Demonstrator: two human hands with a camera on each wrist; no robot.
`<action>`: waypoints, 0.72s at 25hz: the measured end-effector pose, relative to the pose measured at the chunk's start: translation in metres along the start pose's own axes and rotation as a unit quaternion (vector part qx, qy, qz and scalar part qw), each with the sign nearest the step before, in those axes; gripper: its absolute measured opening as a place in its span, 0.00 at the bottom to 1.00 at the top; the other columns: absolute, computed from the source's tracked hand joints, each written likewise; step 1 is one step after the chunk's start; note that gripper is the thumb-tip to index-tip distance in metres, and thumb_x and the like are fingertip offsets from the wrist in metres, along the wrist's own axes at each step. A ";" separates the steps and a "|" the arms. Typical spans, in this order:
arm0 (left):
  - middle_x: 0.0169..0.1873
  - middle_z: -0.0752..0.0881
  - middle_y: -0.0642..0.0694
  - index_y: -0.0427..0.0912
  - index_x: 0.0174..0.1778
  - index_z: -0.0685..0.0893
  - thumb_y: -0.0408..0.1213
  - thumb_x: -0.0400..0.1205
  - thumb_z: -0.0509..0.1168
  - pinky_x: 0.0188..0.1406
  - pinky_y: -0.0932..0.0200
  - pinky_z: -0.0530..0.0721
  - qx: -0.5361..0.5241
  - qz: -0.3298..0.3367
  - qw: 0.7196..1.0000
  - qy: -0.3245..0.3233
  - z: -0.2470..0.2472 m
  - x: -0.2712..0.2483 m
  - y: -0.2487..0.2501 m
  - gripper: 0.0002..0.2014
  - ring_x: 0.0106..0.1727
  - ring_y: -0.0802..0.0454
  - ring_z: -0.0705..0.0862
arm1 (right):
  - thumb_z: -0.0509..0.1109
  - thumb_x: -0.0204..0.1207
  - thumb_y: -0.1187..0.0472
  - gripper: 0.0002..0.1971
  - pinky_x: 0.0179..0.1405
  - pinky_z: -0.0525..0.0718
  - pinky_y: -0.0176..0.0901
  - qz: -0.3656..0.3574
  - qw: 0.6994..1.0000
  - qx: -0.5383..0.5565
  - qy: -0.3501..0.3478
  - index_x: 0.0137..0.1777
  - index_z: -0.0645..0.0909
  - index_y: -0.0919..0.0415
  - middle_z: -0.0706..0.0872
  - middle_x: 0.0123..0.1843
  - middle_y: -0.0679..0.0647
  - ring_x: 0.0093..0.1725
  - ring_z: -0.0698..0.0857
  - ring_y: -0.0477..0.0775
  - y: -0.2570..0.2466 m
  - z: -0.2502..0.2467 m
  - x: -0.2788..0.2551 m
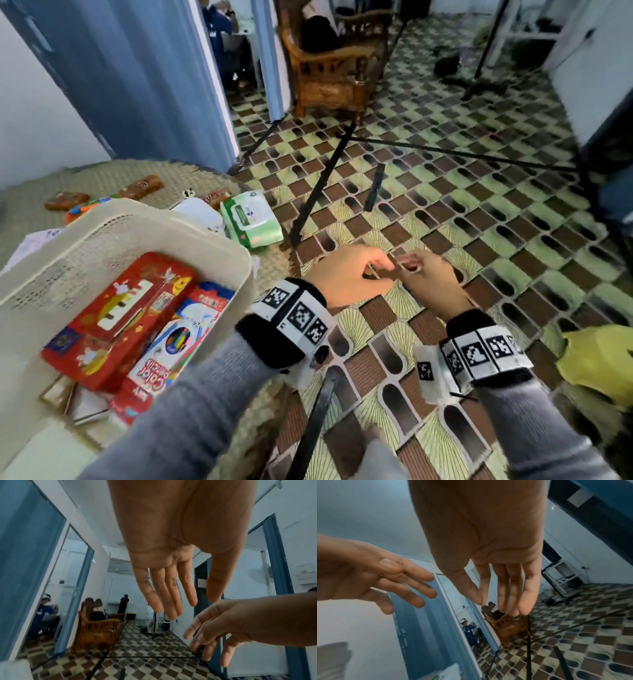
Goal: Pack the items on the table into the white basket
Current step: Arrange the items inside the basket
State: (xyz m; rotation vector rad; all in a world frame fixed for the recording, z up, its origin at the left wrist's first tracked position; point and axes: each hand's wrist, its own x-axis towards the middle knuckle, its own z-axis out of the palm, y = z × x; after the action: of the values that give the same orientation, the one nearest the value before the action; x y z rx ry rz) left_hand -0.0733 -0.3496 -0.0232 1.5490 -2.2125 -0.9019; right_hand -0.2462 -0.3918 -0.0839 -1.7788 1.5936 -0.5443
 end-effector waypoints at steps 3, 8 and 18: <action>0.62 0.84 0.50 0.44 0.65 0.82 0.42 0.81 0.67 0.56 0.66 0.76 -0.053 -0.038 0.997 -0.032 0.027 0.036 -0.009 0.17 0.55 0.60 0.80 | 0.67 0.77 0.64 0.12 0.54 0.75 0.38 0.012 0.999 -0.027 -0.033 0.61 0.80 0.60 0.83 0.61 0.56 0.53 0.79 0.49 0.034 -0.008 0.020; 0.61 0.82 0.52 0.46 0.65 0.81 0.40 0.81 0.67 0.57 0.62 0.78 -0.124 -0.126 0.984 -0.023 0.052 0.070 -0.037 0.16 0.58 0.56 0.80 | 0.67 0.79 0.65 0.15 0.67 0.77 0.49 0.043 0.994 -0.029 -0.101 0.65 0.78 0.56 0.78 0.66 0.56 0.58 0.77 0.48 0.077 -0.029 0.041; 0.54 0.85 0.53 0.49 0.58 0.82 0.37 0.80 0.69 0.59 0.60 0.81 -0.188 -0.206 0.960 0.033 0.061 0.132 -0.106 0.11 0.55 0.59 0.82 | 0.65 0.80 0.64 0.15 0.36 0.78 0.32 0.080 0.985 -0.005 -0.154 0.66 0.76 0.57 0.78 0.62 0.52 0.50 0.84 0.58 0.109 -0.050 0.124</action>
State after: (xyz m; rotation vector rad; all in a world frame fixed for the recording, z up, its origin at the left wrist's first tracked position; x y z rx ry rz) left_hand -0.0794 -0.4750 -0.1522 1.8359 -1.5708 -1.2769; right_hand -0.3361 -0.5255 -0.1444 -1.6319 1.5038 -0.1751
